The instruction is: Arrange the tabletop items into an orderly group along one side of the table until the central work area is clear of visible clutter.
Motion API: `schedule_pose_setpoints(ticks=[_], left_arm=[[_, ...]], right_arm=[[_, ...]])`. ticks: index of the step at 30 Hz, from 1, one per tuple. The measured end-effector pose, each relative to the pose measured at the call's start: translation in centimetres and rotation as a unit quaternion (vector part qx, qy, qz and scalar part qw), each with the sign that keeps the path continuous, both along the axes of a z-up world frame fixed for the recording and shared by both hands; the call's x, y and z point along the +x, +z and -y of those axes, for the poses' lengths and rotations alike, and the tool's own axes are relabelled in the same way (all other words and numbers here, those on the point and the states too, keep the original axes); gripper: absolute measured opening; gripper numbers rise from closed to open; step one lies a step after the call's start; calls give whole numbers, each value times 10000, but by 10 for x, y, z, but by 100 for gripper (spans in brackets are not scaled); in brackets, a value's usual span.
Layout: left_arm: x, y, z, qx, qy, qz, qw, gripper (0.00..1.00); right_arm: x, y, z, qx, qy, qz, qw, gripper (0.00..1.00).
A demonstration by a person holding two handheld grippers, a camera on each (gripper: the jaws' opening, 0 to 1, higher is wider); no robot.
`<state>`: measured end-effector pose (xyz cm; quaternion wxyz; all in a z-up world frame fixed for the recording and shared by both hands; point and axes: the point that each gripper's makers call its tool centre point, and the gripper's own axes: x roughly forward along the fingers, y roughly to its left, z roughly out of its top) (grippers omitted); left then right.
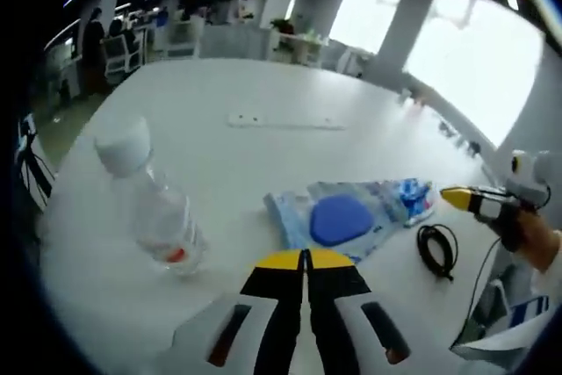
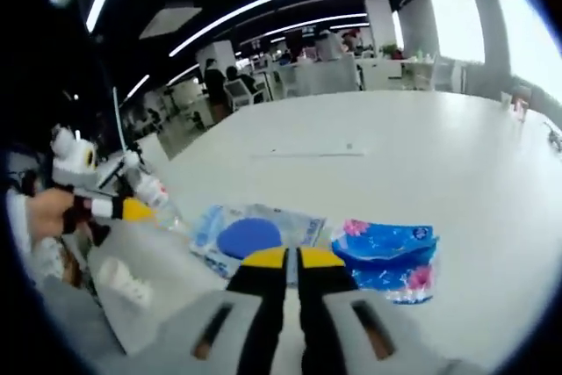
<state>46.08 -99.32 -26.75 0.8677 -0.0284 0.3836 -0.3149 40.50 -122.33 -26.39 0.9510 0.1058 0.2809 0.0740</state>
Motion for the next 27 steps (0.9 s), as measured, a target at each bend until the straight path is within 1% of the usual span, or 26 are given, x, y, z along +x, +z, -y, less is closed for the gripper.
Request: schedule_pose_setpoints(ticks=[6,9,13,15,18,19,21,23,25,27], left_arm=[[-8,12,-10,-49,87,96,9999,0],[-9,16,-16,-77,144,141,9998,0],[-9,18,-21,-96,204,150,9996,0],[-12,20,-21,-101,217,169,9996,0],[-15,22,-25,-100,237,181,9995,0],[-15,22,-26,-91,259,192,9994,3],[-17,22,-31,-83,290,181,9994,16],[-19,20,-37,-6,333,194,9993,32],[-21,20,-43,63,359,226,9991,41],[-26,19,-47,3,423,116,9990,52]], right_arm=[[-16,11,14,-17,-181,38,9998,0],[-22,15,20,-26,-251,50,9997,0],[-26,15,21,-60,-243,25,9997,0],[-28,15,20,-60,-226,14,9997,0],[-31,15,15,-115,-70,-6,9999,3],[-32,15,13,-128,14,-6,9999,7],[-36,15,10,-142,200,-28,9997,16],[-41,12,10,-170,308,-165,9992,30],[-47,9,12,-183,354,-223,9990,44],[-53,7,14,-95,364,-319,9988,55]])
